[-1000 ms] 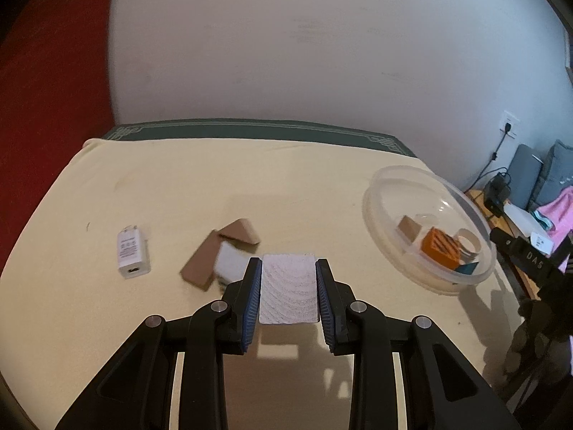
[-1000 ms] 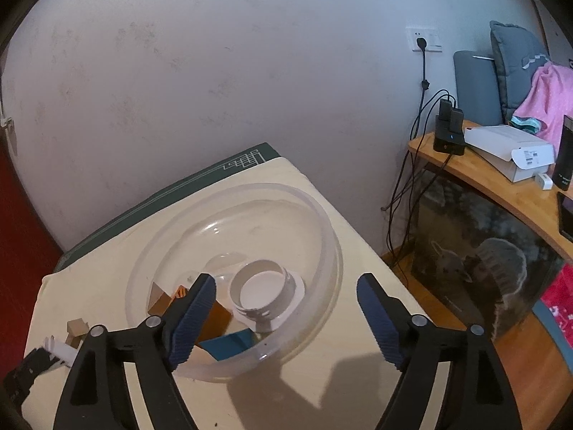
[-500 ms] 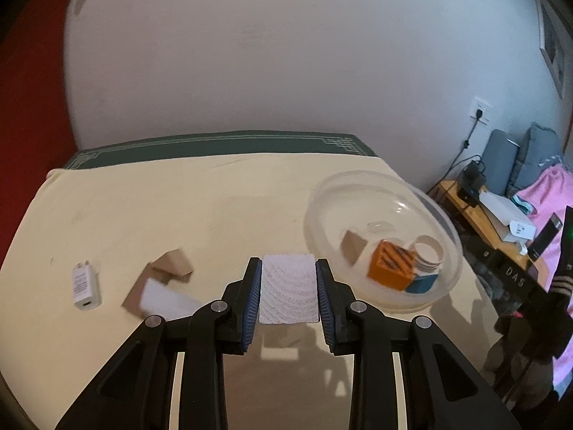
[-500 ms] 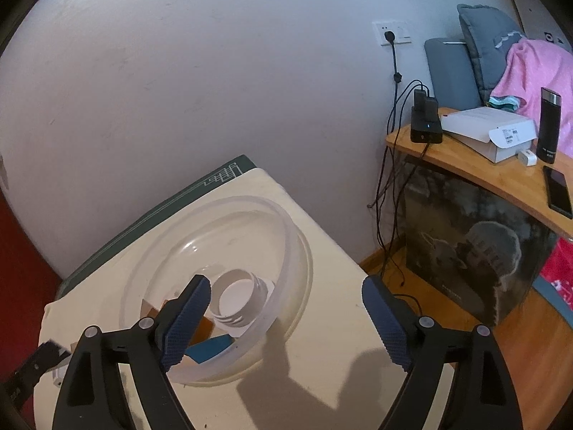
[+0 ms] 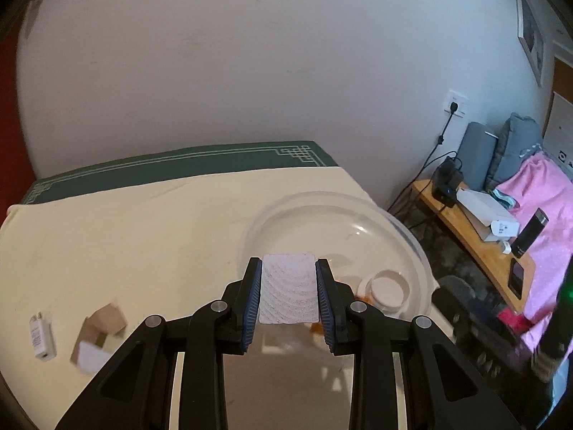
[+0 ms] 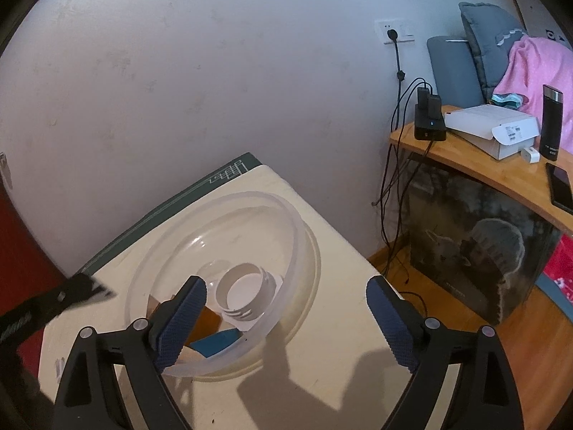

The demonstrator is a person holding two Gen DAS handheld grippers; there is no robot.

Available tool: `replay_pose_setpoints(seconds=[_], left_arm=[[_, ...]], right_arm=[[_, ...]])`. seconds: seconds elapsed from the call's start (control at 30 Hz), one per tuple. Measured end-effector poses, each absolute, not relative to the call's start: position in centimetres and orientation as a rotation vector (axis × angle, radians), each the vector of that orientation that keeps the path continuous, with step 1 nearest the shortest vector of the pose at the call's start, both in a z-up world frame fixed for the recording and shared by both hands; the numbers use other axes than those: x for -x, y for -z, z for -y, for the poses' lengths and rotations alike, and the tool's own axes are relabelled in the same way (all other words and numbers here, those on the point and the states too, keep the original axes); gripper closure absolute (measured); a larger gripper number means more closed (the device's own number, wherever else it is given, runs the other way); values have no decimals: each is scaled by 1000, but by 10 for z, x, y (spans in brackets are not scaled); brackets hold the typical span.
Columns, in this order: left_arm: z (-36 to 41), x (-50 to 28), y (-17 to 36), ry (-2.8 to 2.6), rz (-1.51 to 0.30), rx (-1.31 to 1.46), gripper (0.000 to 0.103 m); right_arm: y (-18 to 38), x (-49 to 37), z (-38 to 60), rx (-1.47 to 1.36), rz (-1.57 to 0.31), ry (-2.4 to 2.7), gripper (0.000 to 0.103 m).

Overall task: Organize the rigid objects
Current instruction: 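Carry the white striped prism into the clear basin and open the left tool, then move the open left tool back toward the white USB charger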

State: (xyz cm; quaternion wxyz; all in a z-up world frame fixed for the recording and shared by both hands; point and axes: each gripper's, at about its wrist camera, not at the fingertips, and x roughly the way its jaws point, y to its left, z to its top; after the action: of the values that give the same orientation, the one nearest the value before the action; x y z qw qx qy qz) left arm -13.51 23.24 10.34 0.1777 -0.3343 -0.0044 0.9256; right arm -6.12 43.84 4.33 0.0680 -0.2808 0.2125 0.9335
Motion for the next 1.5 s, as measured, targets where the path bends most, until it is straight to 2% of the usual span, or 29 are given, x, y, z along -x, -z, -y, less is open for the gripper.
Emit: replay_pose_setpoints(seconds=[0.4,0.5,0.53,0.57,0.63,1.33,1.5], left_arm=[[-265,159,-91,-2604,1,990,73],[-268,162,-89,-2609,10,999,69],[-266,162,-88,-2606,19,1007,58],[-265,162,-87,-2605,26,1009,40],[-259,160,-86,-2634,41,987,31],[-240,142,-73,-2737,-68,996,23],[-228,139,-71,-2767,-67,997,23]], right_arm=[[-42,60,-440,847,-653,-2818,9],[-43,61,-440,850,-650,-2820,9],[-43,60,-440,850,-648,-2821,9],[-43,60,-440,851,-646,-2823,9],[-43,60,-440,851,-644,-2825,9],[-42,59,-430,842,-662,-2899,9],[-43,57,-428,821,-674,-2929,5]])
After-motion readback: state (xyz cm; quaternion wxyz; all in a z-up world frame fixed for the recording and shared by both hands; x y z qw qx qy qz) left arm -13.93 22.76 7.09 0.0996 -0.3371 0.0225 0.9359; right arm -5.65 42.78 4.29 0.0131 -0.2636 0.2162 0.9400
